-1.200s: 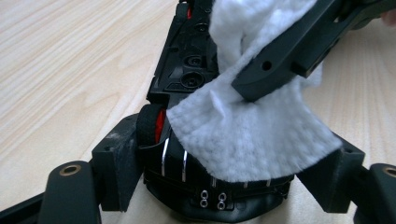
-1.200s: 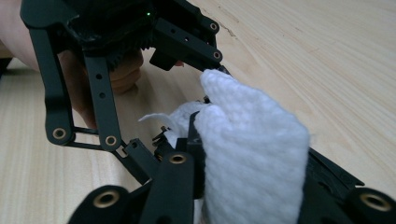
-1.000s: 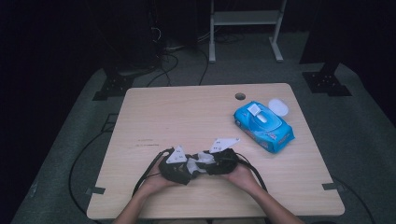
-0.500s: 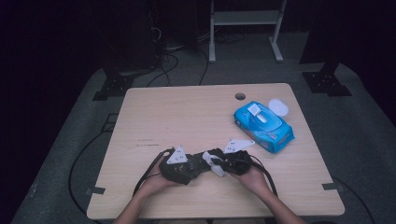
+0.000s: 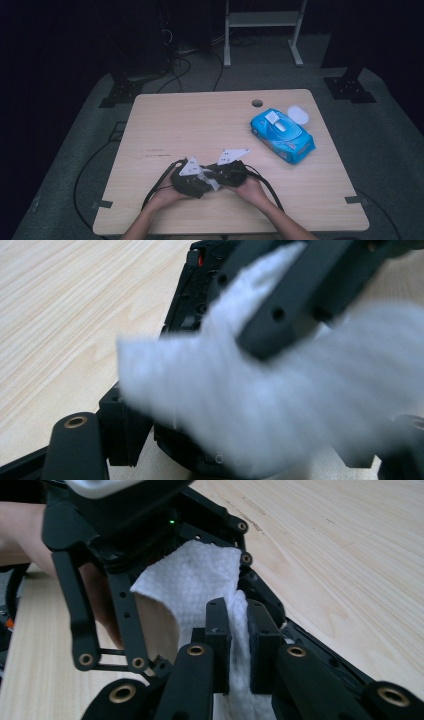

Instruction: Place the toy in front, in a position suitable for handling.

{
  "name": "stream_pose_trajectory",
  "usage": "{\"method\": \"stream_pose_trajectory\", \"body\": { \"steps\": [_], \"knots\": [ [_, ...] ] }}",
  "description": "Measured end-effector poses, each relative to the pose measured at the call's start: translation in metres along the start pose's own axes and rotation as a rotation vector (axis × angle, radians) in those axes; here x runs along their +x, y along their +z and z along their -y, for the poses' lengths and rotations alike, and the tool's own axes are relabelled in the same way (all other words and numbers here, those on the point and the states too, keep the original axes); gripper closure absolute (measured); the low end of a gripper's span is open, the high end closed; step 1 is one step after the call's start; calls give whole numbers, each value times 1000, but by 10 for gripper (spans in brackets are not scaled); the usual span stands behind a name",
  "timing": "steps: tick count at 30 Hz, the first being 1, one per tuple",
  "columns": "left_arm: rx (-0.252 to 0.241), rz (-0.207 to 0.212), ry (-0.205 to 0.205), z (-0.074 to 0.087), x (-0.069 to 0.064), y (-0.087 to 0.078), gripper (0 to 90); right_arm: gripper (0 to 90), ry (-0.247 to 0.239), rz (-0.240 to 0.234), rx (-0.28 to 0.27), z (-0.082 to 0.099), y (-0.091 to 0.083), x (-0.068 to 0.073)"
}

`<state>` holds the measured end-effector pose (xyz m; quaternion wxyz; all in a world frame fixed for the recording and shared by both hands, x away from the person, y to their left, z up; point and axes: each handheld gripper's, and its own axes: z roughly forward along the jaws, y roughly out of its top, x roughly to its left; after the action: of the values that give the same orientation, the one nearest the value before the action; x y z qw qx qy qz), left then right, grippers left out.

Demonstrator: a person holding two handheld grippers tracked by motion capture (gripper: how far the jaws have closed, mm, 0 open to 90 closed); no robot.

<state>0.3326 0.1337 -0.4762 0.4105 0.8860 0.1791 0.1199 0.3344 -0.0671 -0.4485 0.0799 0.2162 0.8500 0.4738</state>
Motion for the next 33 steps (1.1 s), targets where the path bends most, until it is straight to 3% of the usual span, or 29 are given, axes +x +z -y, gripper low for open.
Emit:
{"method": "stream_pose_trajectory", "body": {
  "steps": [7,12,15,20,23,28,31,33],
  "knots": [
    [-16,-3,4,-3,0,-1,239,821,55,83,14,14,-21,-21],
    [-20,-2,2,-3,0,0,239,821,75,55,-1,15,-22,-18],
    [-14,-2,5,-3,0,0,239,821,69,6,-21,11,-16,-10],
    [-16,-1,8,-3,0,0,239,821,69,-36,-37,2,-6,-5],
    [-17,-9,8,-3,1,-1,239,821,64,-21,-36,1,-3,-8],
    [-11,-13,21,-3,1,-2,239,821,69,44,-6,8,-12,-19],
    [-15,-12,21,-3,0,-1,240,821,96,39,-6,10,-15,-22],
    [-16,-14,23,-4,0,0,240,821,86,27,-17,8,-12,-18]
  ]
}}
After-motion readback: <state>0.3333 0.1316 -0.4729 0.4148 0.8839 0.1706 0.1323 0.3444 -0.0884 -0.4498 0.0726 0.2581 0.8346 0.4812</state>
